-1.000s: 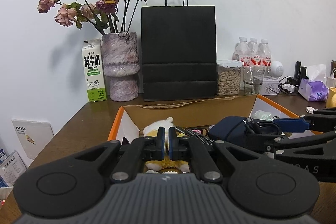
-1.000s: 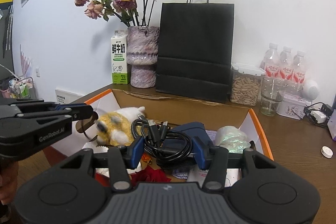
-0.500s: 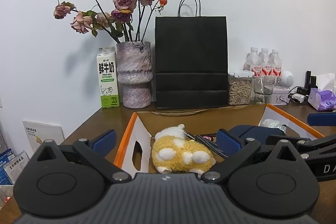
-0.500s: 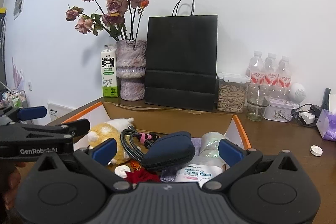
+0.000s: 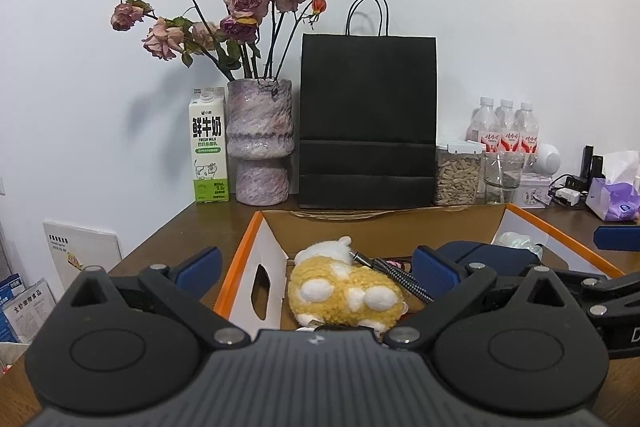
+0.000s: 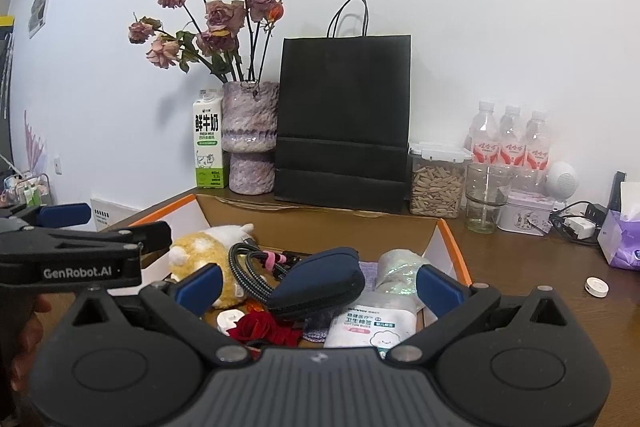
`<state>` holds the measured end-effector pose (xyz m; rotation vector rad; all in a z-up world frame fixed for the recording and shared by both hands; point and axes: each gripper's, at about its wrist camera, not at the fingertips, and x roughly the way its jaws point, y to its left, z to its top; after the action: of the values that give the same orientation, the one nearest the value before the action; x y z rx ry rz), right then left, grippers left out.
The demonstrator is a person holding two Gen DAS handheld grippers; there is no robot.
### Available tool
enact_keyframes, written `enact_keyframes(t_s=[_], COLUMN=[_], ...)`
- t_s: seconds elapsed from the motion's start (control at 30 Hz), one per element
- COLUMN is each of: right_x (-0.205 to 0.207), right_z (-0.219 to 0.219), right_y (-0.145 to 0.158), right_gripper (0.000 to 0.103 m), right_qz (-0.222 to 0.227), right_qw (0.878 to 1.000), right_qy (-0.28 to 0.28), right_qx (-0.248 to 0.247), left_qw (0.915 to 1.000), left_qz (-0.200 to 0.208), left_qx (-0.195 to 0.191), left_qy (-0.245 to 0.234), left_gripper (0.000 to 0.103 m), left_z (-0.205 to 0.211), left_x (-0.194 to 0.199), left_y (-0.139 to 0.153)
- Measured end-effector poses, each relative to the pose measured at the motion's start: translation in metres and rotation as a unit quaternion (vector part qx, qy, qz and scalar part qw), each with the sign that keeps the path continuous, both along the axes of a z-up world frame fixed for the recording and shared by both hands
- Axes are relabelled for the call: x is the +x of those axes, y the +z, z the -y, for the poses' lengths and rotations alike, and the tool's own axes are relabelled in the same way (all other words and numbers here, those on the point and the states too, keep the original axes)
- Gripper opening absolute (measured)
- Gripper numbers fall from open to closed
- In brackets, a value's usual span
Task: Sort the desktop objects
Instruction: 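Grasp the white ridged bottle cap on the desk with the left tool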
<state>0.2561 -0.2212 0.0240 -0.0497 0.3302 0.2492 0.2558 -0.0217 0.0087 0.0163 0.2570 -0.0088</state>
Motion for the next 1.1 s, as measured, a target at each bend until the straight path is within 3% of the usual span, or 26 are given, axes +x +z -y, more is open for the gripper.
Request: enact_keyframes(t_s=[0.27,0.43,0.8,1.0,1.1], right_x=[-0.025,-0.049,-0.067,-0.068,-0.064], right_z=[0.012,0.022,0.051,0.053,0.053], right_y=[0.003,-0.002,-0.025,-0.025,-0.025], right_gripper=[0.103,0.103,0.103,0.102,0.102], right_qz=[0.003,-0.012,-0.085,-0.091,-0.096], right_qw=[1.0,1.0,0.996,0.996,0.995], right_qy=[0.002,0.007,0.009,0.013,0.014], right_qx=[-0.003,-0.017,-0.013,-0.01,-0.009], left_qw=[0.9996,0.9977,0.9825,0.9765,0.9718], left_qz=[-0.024,-0.056,-0.141,-0.172,-0.195], left_qx=[-0.012,-0.002,0.047,0.053,0.038], left_qy=[-0.002,-0.038,-0.112,-0.118,-0.127], left_gripper=[0.103,0.103,0.103,0.077,0.049], left_z=[-0.002,0.003,0.044,0.053,0.051], left_x=[-0.028,-0.053,-0.07,-0.058,-0.049], left_y=[-0.002,-0.006,-0.035,-0.045,-0.05])
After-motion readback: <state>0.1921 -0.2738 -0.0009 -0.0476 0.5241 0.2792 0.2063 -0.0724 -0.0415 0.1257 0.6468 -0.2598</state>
